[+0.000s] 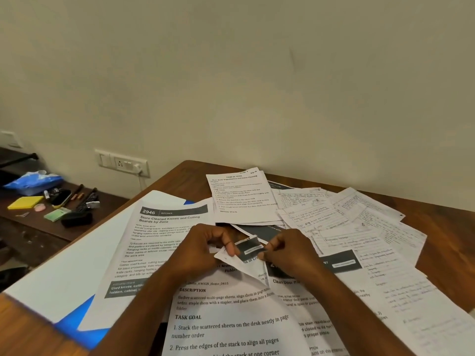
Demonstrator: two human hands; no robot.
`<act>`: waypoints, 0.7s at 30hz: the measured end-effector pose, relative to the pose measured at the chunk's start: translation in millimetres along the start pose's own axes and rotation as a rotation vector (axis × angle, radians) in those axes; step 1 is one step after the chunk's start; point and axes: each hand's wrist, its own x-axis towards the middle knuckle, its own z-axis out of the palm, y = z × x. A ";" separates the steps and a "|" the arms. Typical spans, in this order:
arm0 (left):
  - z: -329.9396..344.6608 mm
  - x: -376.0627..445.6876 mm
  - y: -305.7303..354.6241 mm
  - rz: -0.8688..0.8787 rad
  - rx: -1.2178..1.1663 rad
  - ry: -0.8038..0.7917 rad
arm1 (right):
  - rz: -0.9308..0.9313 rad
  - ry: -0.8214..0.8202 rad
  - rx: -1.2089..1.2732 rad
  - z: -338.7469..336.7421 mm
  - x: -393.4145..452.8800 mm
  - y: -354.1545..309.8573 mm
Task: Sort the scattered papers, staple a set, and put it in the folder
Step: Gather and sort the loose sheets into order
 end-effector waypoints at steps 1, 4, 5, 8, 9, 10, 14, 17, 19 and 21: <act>0.3 -0.1 0.2 0.005 -0.005 0.007 | 0.028 0.010 0.065 -3.4 -0.6 2.4; 0.9 -0.2 2.0 0.018 -0.023 0.025 | 0.104 0.033 0.208 -17.4 -2.7 11.8; 1.3 0.0 2.7 0.021 -0.030 0.028 | 0.117 0.042 0.237 -22.2 -2.9 16.3; 2.2 -0.2 4.3 0.018 -0.045 0.021 | 0.142 0.066 0.308 -34.3 -4.9 28.4; 2.6 -0.3 4.9 0.016 -0.043 0.017 | 0.142 0.074 0.317 -37.2 -5.2 32.6; 3.1 -0.1 5.6 0.017 -0.040 0.013 | 0.141 0.080 0.326 -39.5 -5.8 35.7; 4.2 -0.1 6.1 0.034 -0.048 0.018 | 0.143 0.075 0.390 -44.0 -7.2 43.0; 4.6 -0.1 4.1 0.052 -0.056 0.013 | 0.138 0.070 0.418 -45.3 -8.5 45.1; 4.4 0.6 2.3 0.053 -0.053 0.011 | 0.136 0.068 0.425 -44.8 -8.4 46.6; 5.1 1.1 2.5 0.049 -0.044 0.015 | 0.140 0.071 0.416 -44.2 -7.8 47.6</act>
